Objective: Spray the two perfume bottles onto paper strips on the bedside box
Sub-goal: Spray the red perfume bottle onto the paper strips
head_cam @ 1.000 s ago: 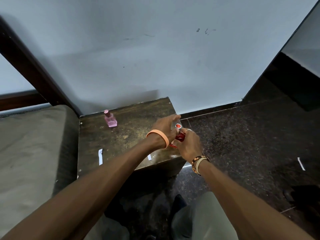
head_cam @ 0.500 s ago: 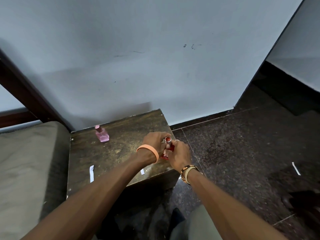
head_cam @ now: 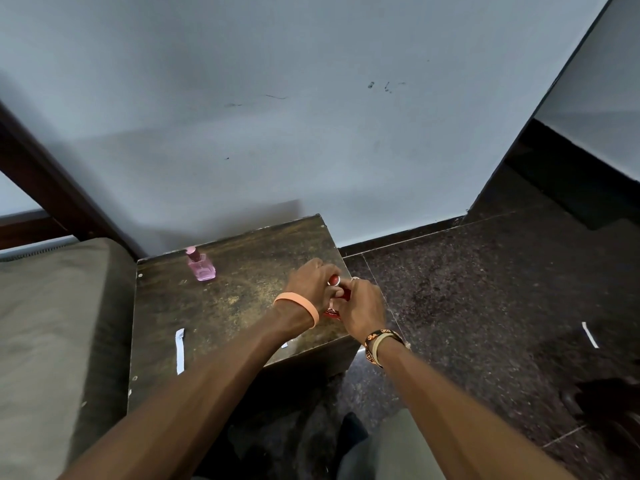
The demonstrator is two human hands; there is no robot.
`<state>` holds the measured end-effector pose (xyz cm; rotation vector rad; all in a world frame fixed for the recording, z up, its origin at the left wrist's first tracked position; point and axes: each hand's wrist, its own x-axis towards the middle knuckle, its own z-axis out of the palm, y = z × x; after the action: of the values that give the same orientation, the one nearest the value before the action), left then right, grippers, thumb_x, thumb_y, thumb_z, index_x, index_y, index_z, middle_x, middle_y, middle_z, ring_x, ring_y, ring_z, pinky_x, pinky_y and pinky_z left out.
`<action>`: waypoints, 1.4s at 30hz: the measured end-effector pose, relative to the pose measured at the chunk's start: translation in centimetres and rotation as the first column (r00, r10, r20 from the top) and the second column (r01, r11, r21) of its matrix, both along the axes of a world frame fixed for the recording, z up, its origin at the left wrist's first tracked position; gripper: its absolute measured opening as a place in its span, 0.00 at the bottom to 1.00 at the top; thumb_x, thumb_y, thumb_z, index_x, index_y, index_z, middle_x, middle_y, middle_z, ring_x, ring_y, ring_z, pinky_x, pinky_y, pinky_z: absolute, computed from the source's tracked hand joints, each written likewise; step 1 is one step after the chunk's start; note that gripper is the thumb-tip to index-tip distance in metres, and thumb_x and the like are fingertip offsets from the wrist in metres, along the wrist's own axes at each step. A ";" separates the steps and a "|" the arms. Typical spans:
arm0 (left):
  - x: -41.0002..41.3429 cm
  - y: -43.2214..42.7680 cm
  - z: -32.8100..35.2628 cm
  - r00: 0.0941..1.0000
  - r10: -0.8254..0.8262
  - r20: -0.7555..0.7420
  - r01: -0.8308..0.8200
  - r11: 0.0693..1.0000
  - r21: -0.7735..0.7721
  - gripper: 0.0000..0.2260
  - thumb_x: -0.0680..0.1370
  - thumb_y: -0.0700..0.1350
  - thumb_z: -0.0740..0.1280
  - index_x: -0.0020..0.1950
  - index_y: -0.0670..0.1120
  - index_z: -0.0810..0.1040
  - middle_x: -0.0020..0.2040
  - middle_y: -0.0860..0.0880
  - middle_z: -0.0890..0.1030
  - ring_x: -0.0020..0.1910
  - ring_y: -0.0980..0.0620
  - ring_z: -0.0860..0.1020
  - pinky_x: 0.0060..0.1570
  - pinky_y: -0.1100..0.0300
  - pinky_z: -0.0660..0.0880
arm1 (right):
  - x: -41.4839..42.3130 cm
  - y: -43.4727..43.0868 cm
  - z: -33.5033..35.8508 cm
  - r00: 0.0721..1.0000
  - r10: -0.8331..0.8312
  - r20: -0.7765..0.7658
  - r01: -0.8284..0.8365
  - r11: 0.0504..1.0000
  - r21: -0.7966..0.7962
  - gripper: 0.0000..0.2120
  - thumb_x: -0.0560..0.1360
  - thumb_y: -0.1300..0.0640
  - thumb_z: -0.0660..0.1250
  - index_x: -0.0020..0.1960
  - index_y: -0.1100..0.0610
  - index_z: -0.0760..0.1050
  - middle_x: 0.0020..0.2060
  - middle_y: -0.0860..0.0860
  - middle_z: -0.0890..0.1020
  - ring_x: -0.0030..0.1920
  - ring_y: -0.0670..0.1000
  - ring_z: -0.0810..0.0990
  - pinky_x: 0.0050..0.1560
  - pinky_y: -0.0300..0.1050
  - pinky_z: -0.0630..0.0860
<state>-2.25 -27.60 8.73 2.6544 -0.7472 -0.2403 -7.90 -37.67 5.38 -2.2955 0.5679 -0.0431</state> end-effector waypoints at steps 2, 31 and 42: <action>-0.2 0.0 0.1 1.000 0.012 0.006 -0.012 1.000 0.008 0.13 0.77 0.48 0.68 0.60 0.48 0.76 0.54 0.46 0.77 0.51 0.47 0.77 0.47 0.60 0.71 | 0.1 -0.1 -0.1 1.000 0.002 0.005 -0.002 1.000 -0.003 0.07 0.74 0.57 0.73 0.48 0.46 0.83 0.38 0.46 0.81 0.41 0.48 0.79 0.38 0.36 0.72; 0.1 0.0 0.2 1.000 0.004 -0.010 -0.005 0.997 -0.080 0.11 0.76 0.46 0.69 0.58 0.49 0.80 0.51 0.48 0.84 0.50 0.48 0.81 0.52 0.56 0.77 | 0.0 -0.5 -0.1 0.999 -0.032 -0.002 0.032 0.999 0.038 0.04 0.70 0.57 0.77 0.41 0.49 0.82 0.30 0.40 0.75 0.34 0.41 0.75 0.31 0.32 0.66; -0.6 0.5 -0.5 1.000 0.009 -0.029 -0.014 0.987 -0.157 0.20 0.73 0.43 0.72 0.65 0.50 0.77 0.57 0.48 0.83 0.56 0.48 0.80 0.58 0.55 0.76 | 0.3 -0.5 -0.8 0.999 -0.040 0.018 0.040 0.999 0.033 0.08 0.72 0.56 0.76 0.51 0.49 0.84 0.43 0.49 0.85 0.45 0.49 0.82 0.44 0.39 0.76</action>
<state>-2.82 -27.12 8.26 2.5002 -0.7113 -0.2068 -7.64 -38.14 4.54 -2.2500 0.6005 -0.0741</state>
